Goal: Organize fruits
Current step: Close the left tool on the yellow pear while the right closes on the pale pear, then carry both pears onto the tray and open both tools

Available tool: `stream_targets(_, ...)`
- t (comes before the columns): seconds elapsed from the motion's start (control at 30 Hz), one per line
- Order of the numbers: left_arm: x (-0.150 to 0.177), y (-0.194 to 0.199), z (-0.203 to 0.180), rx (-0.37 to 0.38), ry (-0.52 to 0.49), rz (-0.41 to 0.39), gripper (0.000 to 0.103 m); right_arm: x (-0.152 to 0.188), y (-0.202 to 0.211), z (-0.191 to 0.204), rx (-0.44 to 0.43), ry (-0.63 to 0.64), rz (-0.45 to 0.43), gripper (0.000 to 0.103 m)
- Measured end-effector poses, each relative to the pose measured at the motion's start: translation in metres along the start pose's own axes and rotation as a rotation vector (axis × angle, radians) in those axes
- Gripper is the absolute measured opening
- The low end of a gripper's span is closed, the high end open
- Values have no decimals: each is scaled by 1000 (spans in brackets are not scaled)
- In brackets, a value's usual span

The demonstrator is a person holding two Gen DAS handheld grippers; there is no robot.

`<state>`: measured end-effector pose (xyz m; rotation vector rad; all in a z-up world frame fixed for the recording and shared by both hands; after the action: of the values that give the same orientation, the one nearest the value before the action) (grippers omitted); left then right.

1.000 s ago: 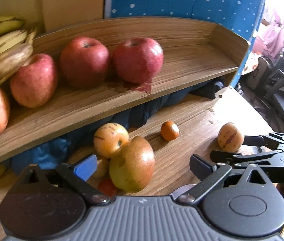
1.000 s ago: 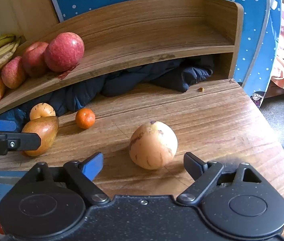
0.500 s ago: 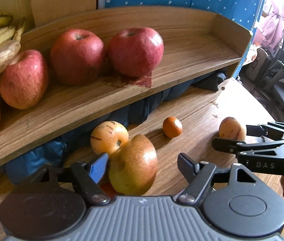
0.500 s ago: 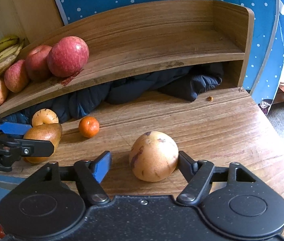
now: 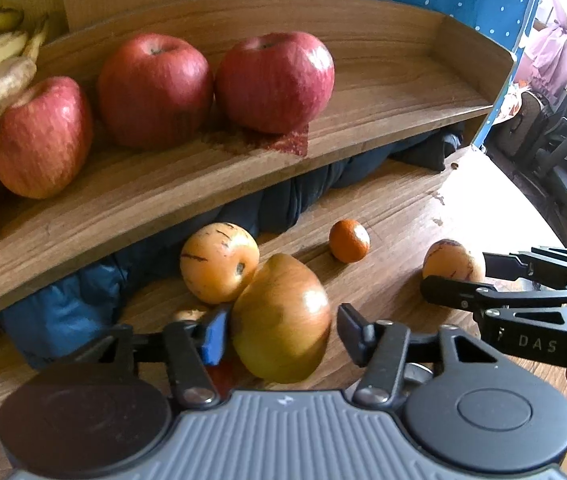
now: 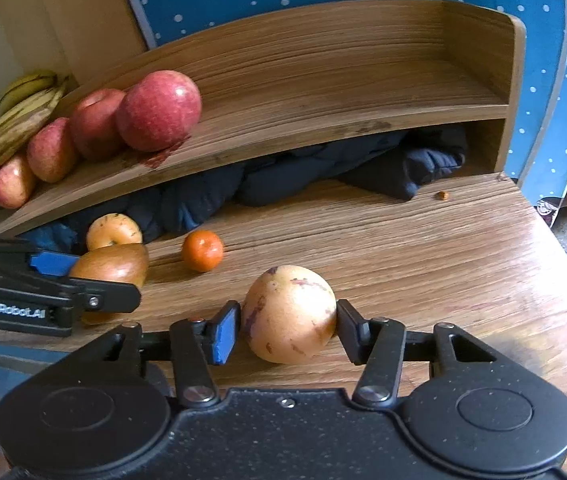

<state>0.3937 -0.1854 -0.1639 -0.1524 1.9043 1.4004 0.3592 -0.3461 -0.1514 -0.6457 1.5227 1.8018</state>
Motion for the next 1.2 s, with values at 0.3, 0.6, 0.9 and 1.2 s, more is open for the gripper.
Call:
stream_targets(0.3,-3,-9,-8,0,-4,11,56,1,-2,10,-28,17,6,52)
stream_targets(0.6,3,-9,-13,-21,18,45,55,0,-1,13,-37,18,9,52)
stream_targets(0.9,10,5,-30,-23,44,36,55,1,15,15,-69,14,-1,52)
stream_targets(1.2,27,31,-45,-51,86,8,55,9,42,23,-115,49,-5,52)
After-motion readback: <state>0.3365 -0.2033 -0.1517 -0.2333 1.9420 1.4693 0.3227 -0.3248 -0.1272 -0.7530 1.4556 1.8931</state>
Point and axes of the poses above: each gripper's, at about its wrist camera, not at the fingertips, and y roughly against the way its jaws point, z to its left, x to its underside, the point moved 10 cm from there along -y, roughly the way its jaws point, and after that the axes turned 10 degrees about -z, right-handed, at the moved point
